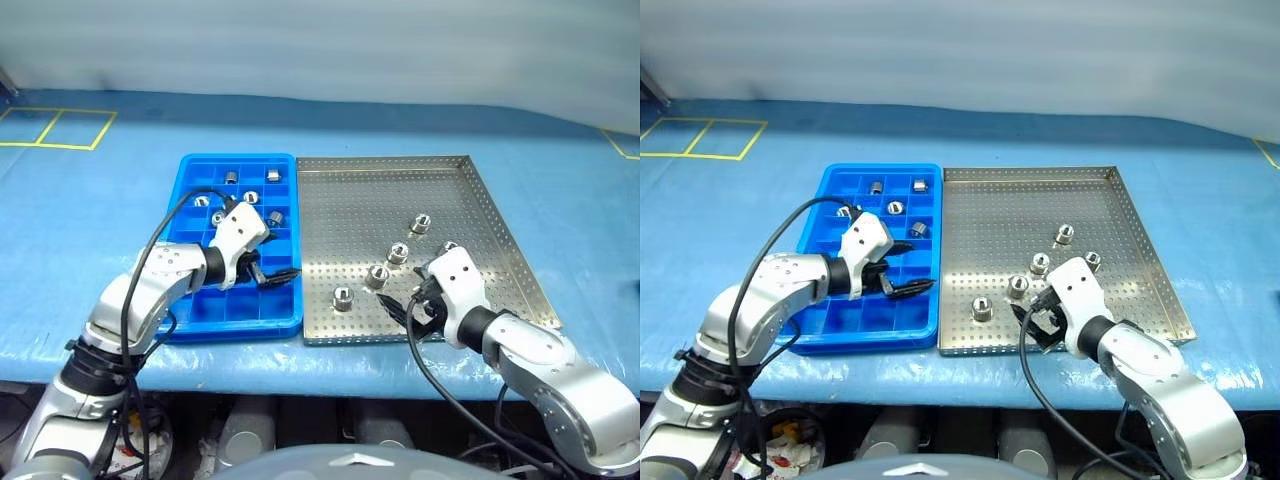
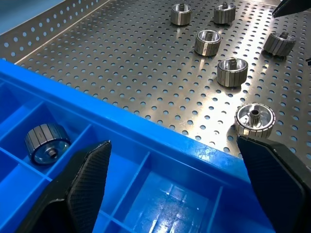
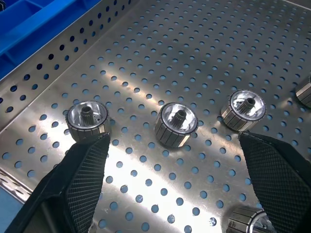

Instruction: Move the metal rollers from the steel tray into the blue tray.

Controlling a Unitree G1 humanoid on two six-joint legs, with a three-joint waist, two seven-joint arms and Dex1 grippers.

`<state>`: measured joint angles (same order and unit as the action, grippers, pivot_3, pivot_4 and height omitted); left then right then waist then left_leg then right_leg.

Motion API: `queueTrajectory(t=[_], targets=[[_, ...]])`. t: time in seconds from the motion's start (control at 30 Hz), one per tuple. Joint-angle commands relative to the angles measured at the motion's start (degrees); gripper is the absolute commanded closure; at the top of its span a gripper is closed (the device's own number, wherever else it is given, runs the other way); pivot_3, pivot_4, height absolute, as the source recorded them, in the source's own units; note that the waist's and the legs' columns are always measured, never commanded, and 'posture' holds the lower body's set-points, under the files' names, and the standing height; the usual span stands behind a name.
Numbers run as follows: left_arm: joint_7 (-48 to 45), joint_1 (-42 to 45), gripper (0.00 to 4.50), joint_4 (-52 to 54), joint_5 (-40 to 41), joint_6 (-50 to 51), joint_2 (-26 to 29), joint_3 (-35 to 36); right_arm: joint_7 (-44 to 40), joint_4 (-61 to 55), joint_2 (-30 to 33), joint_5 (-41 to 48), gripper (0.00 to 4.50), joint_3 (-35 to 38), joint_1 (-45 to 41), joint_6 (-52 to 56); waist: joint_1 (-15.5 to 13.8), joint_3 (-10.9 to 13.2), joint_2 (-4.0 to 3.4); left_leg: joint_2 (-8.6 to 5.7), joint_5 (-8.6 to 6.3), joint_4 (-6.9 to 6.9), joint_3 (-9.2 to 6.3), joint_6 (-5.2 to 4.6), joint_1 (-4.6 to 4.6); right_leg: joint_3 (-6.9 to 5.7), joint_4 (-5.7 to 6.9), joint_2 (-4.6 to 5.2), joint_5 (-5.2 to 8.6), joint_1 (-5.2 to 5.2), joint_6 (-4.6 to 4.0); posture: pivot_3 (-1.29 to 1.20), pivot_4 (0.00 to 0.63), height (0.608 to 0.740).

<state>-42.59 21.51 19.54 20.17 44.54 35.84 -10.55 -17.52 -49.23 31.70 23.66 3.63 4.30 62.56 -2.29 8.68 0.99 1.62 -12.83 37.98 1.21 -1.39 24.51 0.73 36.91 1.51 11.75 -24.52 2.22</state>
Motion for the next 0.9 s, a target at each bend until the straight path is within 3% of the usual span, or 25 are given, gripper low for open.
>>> queueTrajectory(t=[0.03,0.5,0.9], targets=[[-0.07,1.75,0.00,0.06,0.02,-1.31,-0.63,1.16,1.00,-0.94,-0.31,-0.45,0.03,2.17,-0.69,-0.39,0.01,0.00,0.00,0.00,0.00,-0.01,0.00,0.00,0.00,0.00,0.00,0.00,0.00,0.00,0.00,0.12,0.150,0.740],[-1.98,3.05,0.00,-2.29,-1.27,-1.65,-0.55,-0.92,-2.76,-1.92,4.38,0.88,0.03,3.65,0.24,0.94,0.11,0.00,0.00,-0.01,0.00,0.00,0.00,0.00,0.00,0.00,0.00,-0.03,0.00,0.01,0.00,0.11,0.150,0.740],[-2.64,2.20,0.00,-1.05,-0.76,-0.53,-0.07,-0.35,-3.77,-2.50,4.34,1.45,0.03,2.35,1.04,-0.15,0.09,0.00,0.00,0.00,0.00,0.02,0.00,0.00,0.01,0.01,0.00,-0.02,0.00,0.01,0.00,0.11,0.150,0.740]])
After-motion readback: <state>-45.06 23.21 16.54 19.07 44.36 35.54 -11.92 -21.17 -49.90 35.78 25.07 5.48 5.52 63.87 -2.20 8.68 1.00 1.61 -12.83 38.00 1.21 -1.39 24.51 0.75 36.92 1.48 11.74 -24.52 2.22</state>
